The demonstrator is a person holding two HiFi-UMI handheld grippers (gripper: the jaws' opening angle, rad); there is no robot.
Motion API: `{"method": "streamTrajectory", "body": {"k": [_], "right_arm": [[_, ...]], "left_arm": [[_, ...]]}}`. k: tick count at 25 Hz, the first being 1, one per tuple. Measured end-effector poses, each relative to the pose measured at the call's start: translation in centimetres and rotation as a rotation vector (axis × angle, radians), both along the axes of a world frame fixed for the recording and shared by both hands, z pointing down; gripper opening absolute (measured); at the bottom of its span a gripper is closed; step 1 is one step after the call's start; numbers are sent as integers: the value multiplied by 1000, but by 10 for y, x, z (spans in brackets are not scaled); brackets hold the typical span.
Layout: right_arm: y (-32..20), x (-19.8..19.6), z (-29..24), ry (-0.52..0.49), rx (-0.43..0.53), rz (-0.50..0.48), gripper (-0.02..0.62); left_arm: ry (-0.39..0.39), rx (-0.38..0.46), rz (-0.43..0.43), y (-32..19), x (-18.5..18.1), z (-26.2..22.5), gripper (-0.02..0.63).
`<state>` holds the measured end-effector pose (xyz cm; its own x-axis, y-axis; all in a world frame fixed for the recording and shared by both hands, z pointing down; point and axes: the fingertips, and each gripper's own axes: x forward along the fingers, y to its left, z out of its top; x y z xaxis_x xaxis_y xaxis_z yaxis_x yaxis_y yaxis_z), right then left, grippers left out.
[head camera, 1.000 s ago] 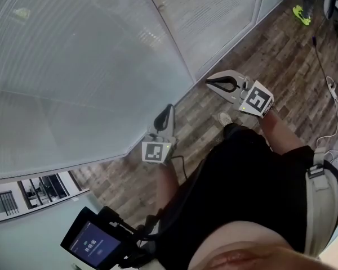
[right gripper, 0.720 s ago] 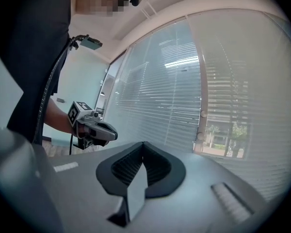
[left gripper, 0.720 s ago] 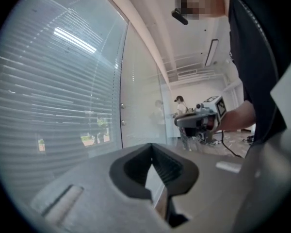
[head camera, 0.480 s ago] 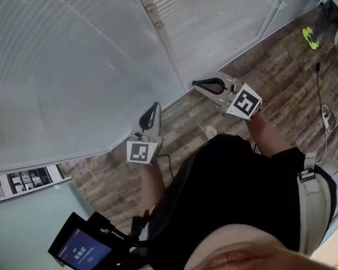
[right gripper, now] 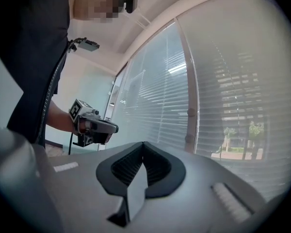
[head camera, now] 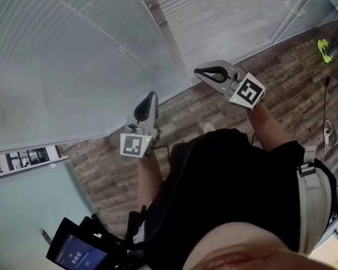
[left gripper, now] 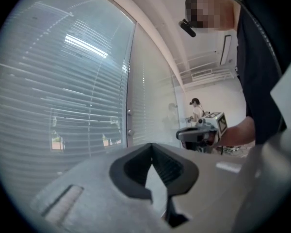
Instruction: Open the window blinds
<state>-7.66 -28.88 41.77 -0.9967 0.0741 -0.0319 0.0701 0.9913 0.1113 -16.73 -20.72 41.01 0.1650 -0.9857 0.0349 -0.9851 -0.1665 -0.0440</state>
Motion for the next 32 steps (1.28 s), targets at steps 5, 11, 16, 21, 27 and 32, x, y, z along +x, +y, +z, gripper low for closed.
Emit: {"method": "streamTrajectory", "body": {"k": [5,11,16,21,27,32], "right_arm": [[-7,-14,-6,-15,34,-33,5],[-10,-7,-8,-14,16,-18,6],[-10,-3,-9,-22,47,16,6],[-25,9,-19,-22,49,125,6],[-35,-2,-31,10,172,240,6],[-61,-73,-50,140,313,316,120]], "left_arm": [[-29,1,-25,-3,-9,2,3],[-45,17,-21,-7,-8,2,3],[-66,47,28,-16,-6,-2,3],[-83,43,93,-25,8,3,3],[-80,57,186,-18,16,20,3],[-36,24,255,-21,-30,21,3]]}}
